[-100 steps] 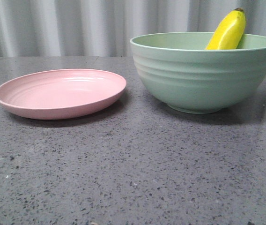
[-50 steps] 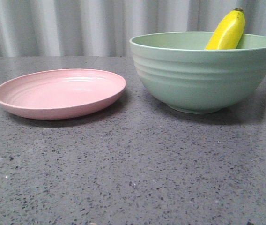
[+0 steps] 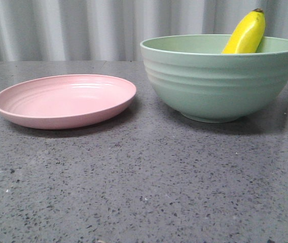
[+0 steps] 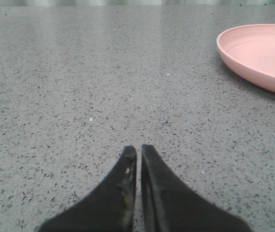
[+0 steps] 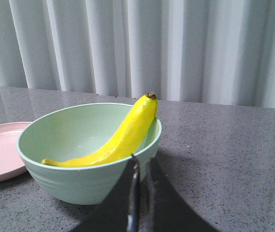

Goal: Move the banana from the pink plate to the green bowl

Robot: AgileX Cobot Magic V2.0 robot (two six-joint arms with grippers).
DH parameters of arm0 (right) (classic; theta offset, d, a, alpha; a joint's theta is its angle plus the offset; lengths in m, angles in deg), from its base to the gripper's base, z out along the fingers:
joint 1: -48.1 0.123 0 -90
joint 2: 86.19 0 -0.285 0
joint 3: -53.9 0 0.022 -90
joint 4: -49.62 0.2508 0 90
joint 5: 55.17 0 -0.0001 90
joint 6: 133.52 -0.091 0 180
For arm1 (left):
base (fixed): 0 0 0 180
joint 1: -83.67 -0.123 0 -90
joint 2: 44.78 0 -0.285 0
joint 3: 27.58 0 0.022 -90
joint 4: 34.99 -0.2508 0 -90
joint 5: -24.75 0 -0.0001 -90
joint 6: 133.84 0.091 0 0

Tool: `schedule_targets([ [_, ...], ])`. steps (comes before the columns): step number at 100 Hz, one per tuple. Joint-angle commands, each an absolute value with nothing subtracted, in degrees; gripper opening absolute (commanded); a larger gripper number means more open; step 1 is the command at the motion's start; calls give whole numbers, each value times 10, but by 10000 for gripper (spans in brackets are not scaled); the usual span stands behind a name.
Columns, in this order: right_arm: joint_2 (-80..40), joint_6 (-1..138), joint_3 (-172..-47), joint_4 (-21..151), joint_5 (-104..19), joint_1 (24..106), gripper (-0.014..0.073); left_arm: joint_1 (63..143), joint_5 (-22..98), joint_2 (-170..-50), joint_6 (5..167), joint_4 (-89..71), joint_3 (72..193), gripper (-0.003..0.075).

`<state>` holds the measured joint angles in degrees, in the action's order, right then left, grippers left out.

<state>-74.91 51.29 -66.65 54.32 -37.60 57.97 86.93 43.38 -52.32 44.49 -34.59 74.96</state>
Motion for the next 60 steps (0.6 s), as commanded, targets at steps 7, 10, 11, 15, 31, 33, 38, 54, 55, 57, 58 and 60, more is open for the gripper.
schedule_targets([
  [7,-741,517,-681,541,-416,581,-50,868,397,-509,444,-345,744,-20],
  [10,-741,517,-681,541,-416,581,-50,868,397,-509,444,-345,744,-20],
  [11,-741,517,-681,541,-416,581,-50,868,397,-509,444,-345,744,-20],
  [15,-741,517,-681,541,-416,581,-50,868,397,-509,444,-345,744,-20],
  [31,-741,517,-681,541,-416,581,-50,868,397,-509,444,-345,744,-20],
  [33,-741,517,-681,541,-416,581,-50,868,397,-509,444,-345,744,-20],
  [38,-741,517,-680,541,-416,581,-50,868,397,-509,444,-345,744,-20],
  [54,-742,517,-665,541,-428,581,-50,868,397,-509,444,-345,744,-20],
  [55,-742,517,-663,541,-432,579,-50,868,397,-509,444,-345,744,-20],
  [57,-742,517,-659,541,-437,579,-50,868,397,-509,444,-345,744,-20],
  [58,-742,517,-657,541,-444,579,-50,868,397,-509,444,-345,744,-20],
  [60,-742,517,-651,541,-454,579,-50,868,397,-509,444,-345,744,-20],
])
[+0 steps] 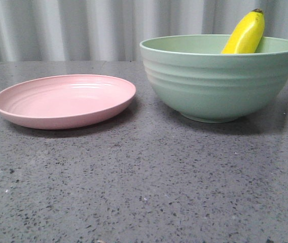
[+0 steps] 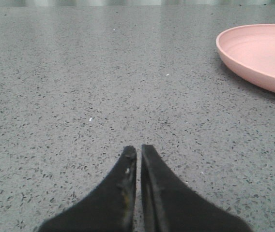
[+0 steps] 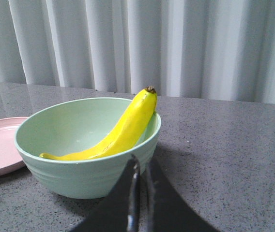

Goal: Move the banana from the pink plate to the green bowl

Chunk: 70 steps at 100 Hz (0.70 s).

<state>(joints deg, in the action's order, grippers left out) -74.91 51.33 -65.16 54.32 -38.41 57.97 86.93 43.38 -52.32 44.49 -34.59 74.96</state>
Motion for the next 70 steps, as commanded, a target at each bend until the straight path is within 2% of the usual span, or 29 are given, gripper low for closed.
schedule_targets([
  [1,-742,517,-647,541,-458,579,-50,868,397,-509,444,-345,744,-20],
  [20,-742,517,-570,538,-540,579,-50,868,397,-509,444,-345,744,-20],
  [41,-742,517,-467,551,-758,565,-50,868,397,-509,444,-345,744,-20],
  [70,-764,517,-470,556,-752,485,-50,868,397,-509,444,-345,744,-20],
])
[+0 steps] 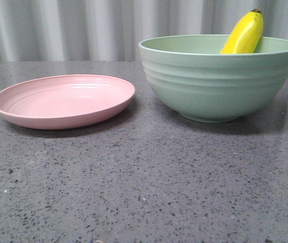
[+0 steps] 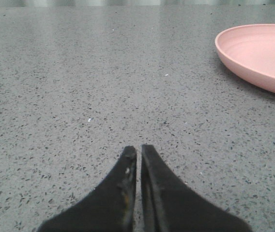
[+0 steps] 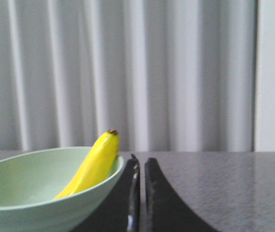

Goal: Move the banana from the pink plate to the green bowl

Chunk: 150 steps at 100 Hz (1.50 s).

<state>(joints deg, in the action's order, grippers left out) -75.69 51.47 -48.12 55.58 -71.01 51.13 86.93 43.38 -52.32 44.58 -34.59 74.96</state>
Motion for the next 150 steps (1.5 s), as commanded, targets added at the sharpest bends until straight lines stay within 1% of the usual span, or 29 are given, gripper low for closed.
schedule_targets([
  [1,-765,517,-470,556,-751,483,-50,868,397,-509,444,-345,744,-20],
  [12,-802,517,-470,556,-700,454,-50,868,397,-509,444,-345,744,-20],
  [25,-800,517,-470,556,-641,440,-50,868,396,-509,444,-345,744,-20],
  [48,-800,517,-470,556,-552,431,-50,868,396,-509,444,-345,744,-20],
  [67,-800,517,-470,556,-429,431,-50,868,396,-509,444,-345,744,-20],
  [79,-800,517,-470,556,-378,431,-50,868,396,-509,444,-345,744,-20],
  [150,-800,517,-470,556,-378,431,-50,868,396,-509,444,-345,744,-20],
])
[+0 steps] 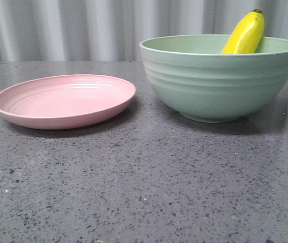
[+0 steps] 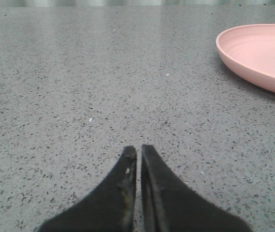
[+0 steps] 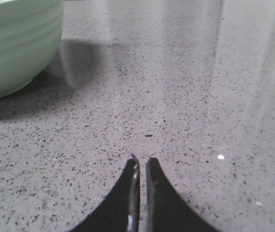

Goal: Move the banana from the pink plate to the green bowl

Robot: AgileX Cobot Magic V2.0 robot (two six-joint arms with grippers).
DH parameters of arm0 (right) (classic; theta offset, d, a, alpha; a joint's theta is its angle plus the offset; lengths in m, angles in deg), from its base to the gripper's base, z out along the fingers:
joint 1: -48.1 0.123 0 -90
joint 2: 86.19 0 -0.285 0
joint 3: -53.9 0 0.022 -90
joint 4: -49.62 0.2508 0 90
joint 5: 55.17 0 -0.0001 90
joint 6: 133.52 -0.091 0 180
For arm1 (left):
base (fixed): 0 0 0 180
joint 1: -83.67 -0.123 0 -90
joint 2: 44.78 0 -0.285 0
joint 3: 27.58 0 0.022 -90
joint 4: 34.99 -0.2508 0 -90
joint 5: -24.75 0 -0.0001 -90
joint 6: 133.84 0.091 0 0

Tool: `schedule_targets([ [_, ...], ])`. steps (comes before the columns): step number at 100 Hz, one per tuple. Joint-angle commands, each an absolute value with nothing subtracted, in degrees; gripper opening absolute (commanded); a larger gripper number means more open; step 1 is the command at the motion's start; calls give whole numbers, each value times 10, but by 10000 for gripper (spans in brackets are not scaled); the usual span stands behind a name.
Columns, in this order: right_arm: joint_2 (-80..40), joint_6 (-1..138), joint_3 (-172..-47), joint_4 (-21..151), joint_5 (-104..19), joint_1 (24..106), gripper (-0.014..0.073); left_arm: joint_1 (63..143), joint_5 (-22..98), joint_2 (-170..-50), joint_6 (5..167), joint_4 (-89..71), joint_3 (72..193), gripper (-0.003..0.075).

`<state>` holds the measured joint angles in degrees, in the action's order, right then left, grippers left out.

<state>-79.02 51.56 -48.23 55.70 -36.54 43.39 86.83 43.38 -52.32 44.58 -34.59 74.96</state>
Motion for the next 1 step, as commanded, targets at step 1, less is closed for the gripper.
schedule_targets([
  [1,-800,517,-470,556,-378,431,-50,868,396,-509,444,-345,744,-20],
])
